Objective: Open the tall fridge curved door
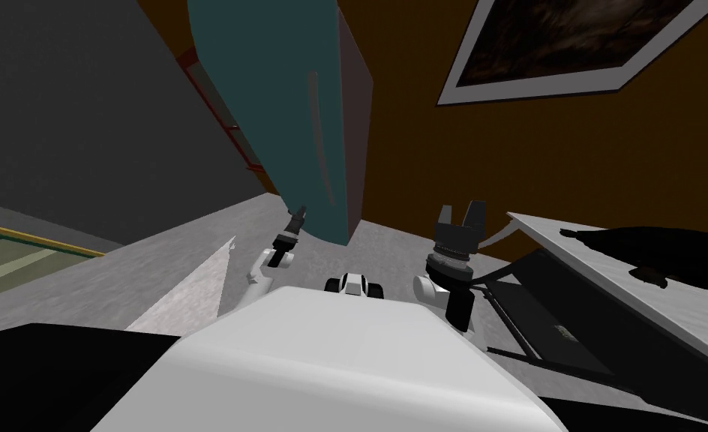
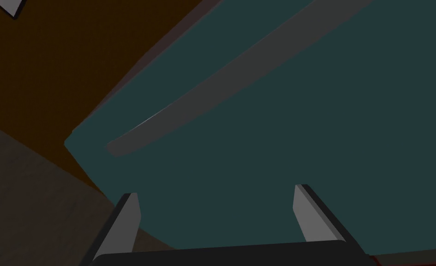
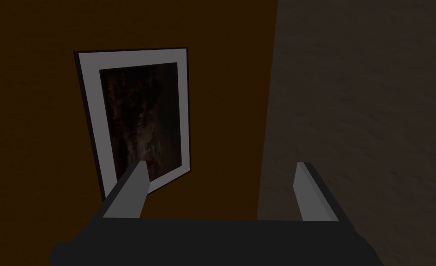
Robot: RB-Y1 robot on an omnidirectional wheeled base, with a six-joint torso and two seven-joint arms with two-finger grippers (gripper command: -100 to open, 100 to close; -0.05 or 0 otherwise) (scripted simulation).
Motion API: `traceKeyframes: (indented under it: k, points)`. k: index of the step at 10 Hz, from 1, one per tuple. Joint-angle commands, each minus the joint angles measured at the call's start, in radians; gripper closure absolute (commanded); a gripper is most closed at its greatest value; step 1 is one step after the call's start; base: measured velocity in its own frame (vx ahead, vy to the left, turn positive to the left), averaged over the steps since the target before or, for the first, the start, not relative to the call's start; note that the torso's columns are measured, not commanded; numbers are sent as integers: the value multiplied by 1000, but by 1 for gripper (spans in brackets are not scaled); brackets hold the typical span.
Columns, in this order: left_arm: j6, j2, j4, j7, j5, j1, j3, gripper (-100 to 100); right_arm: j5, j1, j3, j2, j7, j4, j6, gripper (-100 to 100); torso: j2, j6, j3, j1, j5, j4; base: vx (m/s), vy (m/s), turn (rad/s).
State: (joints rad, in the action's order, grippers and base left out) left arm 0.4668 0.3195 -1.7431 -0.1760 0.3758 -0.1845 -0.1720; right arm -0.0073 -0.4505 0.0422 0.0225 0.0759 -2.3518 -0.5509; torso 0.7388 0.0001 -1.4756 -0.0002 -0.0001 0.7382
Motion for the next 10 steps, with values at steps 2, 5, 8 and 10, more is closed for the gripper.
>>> traceKeyframes:
  k: [2, 5, 8, 10]
  points:
    - [-33, 50, 116, -8, 54, 63, -24, -100, 0, 0, 0, 0, 0, 0, 0, 0, -1, 0, -1, 0, 0, 0, 55, -65, -138]
    - [-54, 84, 183, -14, 86, 99, -38, -100, 0, 0, 0, 0, 0, 0, 0, 0, 0, 0, 0, 1, 0, 0, 40, -51, -84]
    - [-76, 124, 254, -20, 119, 137, -53, -100, 0, 0, 0, 0, 0, 0, 0, 0, -2, 0, -1, -1, 0, 0, 51, -49, -130]
    - [-98, 172, 326, -26, 152, 176, -69, -100, 0, 0, 0, 0, 0, 0, 0, 0, -1, 0, 0, 1, 0, 0, 51, -51, -138]
